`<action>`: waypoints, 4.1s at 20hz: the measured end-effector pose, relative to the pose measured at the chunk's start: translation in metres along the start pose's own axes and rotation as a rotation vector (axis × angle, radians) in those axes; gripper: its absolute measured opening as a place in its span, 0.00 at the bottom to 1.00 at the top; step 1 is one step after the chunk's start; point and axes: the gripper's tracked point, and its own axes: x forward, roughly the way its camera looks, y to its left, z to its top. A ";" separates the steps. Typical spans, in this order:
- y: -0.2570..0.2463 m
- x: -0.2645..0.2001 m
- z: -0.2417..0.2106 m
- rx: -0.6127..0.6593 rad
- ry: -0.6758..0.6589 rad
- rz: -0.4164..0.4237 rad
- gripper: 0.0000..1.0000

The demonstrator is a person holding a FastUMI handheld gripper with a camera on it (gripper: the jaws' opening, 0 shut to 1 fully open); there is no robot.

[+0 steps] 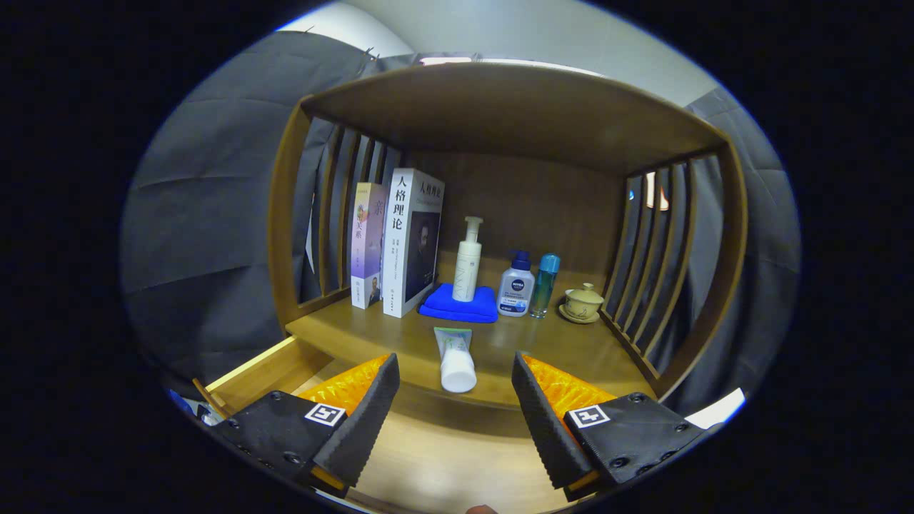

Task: Pull open the drawer, take out the items inside it, and place them on the countertop above the cabinet.

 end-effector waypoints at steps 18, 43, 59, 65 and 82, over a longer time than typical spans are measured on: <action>0.041 -0.144 -0.091 0.108 -0.193 -0.043 0.98; 0.061 -0.105 -0.176 0.131 0.022 -0.072 0.96; 0.048 -0.047 -0.159 0.121 0.004 -0.120 0.96; 0.045 -0.040 -0.155 0.102 0.010 -0.159 0.96; 0.050 -0.034 -0.149 0.071 0.016 -0.201 0.96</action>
